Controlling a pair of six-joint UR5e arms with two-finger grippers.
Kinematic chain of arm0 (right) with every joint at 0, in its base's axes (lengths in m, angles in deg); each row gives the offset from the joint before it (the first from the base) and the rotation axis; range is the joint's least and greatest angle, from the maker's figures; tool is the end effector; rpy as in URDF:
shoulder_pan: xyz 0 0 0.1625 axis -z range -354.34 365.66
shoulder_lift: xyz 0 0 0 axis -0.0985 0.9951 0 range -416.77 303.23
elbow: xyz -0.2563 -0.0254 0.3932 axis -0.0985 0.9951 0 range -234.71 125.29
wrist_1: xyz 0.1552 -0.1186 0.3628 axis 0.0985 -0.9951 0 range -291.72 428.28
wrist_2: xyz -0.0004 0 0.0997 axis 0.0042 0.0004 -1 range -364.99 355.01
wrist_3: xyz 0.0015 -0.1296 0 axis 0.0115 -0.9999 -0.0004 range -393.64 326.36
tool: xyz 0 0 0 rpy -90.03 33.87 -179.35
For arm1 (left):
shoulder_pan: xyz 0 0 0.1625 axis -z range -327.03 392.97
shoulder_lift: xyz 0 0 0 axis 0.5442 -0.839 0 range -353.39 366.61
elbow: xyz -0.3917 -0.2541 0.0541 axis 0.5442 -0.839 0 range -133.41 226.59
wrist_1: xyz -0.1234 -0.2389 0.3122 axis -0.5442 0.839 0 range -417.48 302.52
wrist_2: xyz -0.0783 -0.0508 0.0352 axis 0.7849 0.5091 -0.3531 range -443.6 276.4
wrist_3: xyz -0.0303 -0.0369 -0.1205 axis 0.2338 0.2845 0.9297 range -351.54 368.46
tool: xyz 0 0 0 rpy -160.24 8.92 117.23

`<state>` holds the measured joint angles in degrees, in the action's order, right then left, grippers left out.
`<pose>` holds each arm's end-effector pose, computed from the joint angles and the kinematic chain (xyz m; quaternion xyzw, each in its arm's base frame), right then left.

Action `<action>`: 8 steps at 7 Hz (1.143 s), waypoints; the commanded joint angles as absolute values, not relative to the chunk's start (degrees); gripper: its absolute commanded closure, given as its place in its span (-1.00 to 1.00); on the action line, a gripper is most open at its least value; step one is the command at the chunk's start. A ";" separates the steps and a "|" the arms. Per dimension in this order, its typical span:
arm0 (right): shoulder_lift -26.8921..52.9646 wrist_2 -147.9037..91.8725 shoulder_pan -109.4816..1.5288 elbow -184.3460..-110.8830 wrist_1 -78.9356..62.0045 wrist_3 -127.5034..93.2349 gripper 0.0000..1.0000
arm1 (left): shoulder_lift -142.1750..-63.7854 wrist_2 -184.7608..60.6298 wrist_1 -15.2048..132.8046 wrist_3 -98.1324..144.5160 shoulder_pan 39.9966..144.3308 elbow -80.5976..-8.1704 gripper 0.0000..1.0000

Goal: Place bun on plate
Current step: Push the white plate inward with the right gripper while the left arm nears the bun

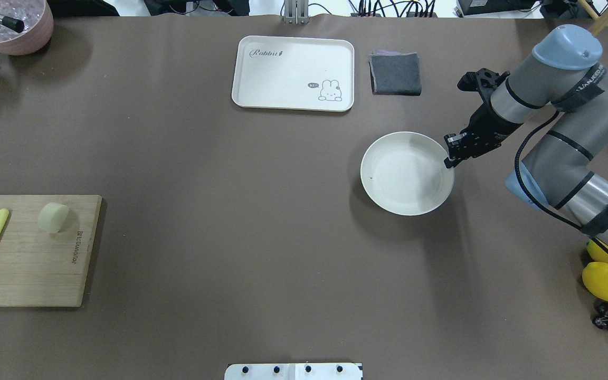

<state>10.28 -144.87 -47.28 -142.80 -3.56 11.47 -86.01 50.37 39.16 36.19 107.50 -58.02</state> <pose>-0.3809 -0.5610 0.4571 -0.0318 -0.4993 -0.0813 0.8620 0.0977 -0.5155 0.5615 0.0435 0.4112 -0.0199 0.9103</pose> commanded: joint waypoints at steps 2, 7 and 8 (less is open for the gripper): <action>4.24 -144.22 -41.56 -143.30 -3.35 24.97 1.00 | -87.52 40.98 50.06 52.73 92.17 -57.48 -0.94; 0.89 -139.47 -31.88 -142.69 -3.44 29.99 1.00 | -85.33 39.10 53.15 51.70 82.46 -56.60 -0.94; 0.88 -138.94 -31.09 -142.69 -3.44 30.00 1.00 | -85.06 39.10 53.26 51.62 81.75 -56.60 -0.94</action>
<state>1.08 -139.59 -32.17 -142.74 -3.44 29.71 -85.62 39.11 52.40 51.76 82.81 -56.70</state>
